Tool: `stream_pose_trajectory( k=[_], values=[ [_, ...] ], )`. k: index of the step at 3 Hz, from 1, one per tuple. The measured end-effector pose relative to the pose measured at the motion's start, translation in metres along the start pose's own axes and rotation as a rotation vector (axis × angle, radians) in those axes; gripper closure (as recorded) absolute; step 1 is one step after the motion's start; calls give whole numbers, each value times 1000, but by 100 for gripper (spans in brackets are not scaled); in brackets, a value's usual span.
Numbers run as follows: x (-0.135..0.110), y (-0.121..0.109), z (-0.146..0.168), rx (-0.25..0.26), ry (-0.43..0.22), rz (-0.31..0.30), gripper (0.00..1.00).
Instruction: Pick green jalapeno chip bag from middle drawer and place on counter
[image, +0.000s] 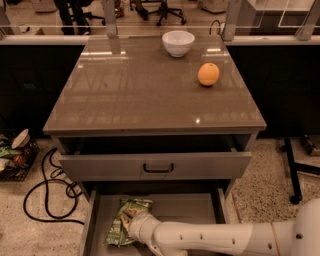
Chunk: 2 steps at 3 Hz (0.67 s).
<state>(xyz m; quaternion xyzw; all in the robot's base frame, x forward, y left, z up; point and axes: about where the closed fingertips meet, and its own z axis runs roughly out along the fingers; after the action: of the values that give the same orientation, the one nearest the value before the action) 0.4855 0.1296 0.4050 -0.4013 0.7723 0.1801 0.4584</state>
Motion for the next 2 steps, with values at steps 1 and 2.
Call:
stream_pose_trajectory(
  k=[1,2],
  values=[
    [-1,2,1,-4,-1,-1,88],
    [-1,2,1,-5,-1,-1,100]
  ],
)
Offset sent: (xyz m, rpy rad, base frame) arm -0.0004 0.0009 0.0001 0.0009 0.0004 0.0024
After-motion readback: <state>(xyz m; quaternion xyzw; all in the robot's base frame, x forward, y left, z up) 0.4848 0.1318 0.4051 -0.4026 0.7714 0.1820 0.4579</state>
